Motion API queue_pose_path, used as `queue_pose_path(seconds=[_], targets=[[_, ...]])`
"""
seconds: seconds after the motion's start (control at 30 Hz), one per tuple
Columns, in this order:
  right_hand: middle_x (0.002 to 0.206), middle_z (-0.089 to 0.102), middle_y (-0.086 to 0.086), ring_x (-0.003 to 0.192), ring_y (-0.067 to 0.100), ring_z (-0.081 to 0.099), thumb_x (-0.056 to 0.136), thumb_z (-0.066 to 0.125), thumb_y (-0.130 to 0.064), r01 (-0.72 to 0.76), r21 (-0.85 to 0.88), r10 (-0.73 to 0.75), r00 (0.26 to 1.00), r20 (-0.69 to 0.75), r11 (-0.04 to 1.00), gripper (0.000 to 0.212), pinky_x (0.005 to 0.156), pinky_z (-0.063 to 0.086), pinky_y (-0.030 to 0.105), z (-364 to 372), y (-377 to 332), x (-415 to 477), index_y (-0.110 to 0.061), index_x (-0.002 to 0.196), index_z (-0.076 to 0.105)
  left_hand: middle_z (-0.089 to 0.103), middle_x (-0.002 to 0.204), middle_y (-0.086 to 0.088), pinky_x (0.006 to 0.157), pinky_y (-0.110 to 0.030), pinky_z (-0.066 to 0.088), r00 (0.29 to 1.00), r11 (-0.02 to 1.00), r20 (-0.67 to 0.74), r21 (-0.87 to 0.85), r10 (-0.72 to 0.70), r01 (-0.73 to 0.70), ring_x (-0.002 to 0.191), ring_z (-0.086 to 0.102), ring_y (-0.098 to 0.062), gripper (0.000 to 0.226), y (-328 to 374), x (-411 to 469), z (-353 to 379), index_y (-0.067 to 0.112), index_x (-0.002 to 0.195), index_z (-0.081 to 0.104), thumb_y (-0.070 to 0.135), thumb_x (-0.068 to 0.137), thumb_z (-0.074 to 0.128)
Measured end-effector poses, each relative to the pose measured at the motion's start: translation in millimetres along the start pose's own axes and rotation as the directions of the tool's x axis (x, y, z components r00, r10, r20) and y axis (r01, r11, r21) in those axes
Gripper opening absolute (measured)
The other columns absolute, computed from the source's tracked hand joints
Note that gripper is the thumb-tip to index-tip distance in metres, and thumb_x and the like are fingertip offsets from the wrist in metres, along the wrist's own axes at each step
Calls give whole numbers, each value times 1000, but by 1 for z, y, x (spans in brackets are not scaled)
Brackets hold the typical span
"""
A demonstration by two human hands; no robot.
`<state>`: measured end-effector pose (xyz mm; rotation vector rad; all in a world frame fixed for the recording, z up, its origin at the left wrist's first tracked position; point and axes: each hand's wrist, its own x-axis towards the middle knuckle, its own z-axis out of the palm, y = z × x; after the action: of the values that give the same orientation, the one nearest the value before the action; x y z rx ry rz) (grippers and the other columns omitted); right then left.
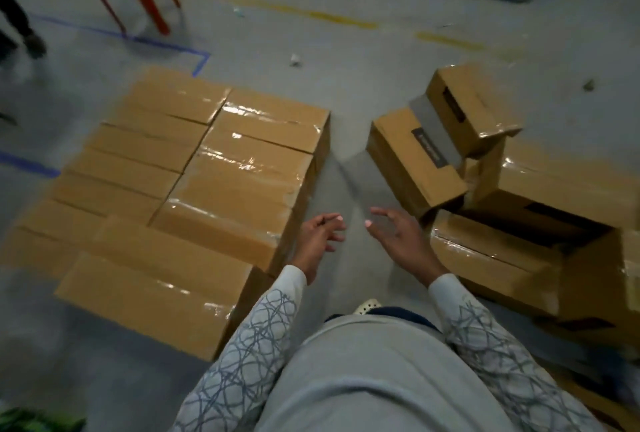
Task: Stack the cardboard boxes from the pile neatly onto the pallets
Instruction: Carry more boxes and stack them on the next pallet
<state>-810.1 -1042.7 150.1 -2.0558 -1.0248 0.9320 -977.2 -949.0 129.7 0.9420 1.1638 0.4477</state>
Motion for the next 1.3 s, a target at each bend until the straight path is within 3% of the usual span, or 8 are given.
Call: queue_pose_path(seconds=[0.33,0.47,0.6,0.73,0.93,1.1,1.3], targets=[[126,66,-4,113,10,62,98,67,-41,-95,176,125,978,-169,980,29,99,55,45,-120,42,83,-32,126,68,79,99,-4,69,-28,51,990,986,143,164,6,-30,79,70,-14,20,64,96,134,15,116,71,25,100,66],[128,66,-5,114,10,61,99,66,-40,-144,210,188,961,-204,967,30,96,54,36,-139,52,128,-30,127,68,79,94,0,72,-32,51,983,975,178,224,-51,10,80,71,-16,17,81,148,168,15,113,72,23,99,66],[124,67,-6,110,6,62,99,67,-36,-188,269,261,927,-270,945,29,85,52,26,-158,63,192,-27,126,67,77,99,-10,69,-31,49,966,965,228,256,-124,64,83,68,-24,20,107,220,202,9,115,71,18,98,67],[125,66,-4,113,14,62,99,66,-34,-261,318,362,876,-318,911,30,93,55,37,-180,61,272,-23,127,66,77,96,-9,78,-38,49,942,946,290,318,-167,70,83,66,-23,12,152,307,231,14,108,72,16,97,68],[129,60,-8,117,12,56,100,64,-30,-340,295,437,812,-388,893,33,95,53,40,-209,56,367,-23,133,63,76,99,-8,86,-43,50,927,930,318,359,-198,76,84,66,-24,16,212,419,280,14,113,72,18,98,67],[126,59,-12,117,9,54,100,64,-29,-381,304,480,778,-405,873,32,95,49,35,-196,127,457,-26,132,63,77,95,-5,84,-43,53,915,888,309,449,-261,101,80,67,-17,20,178,522,321,12,115,73,14,96,67],[128,65,-4,119,19,57,100,64,-29,-439,235,498,755,-426,867,33,101,48,44,-152,306,576,-23,132,63,77,101,-8,72,-33,47,909,843,289,526,-302,113,85,64,-17,19,55,659,355,13,114,73,17,96,68]])
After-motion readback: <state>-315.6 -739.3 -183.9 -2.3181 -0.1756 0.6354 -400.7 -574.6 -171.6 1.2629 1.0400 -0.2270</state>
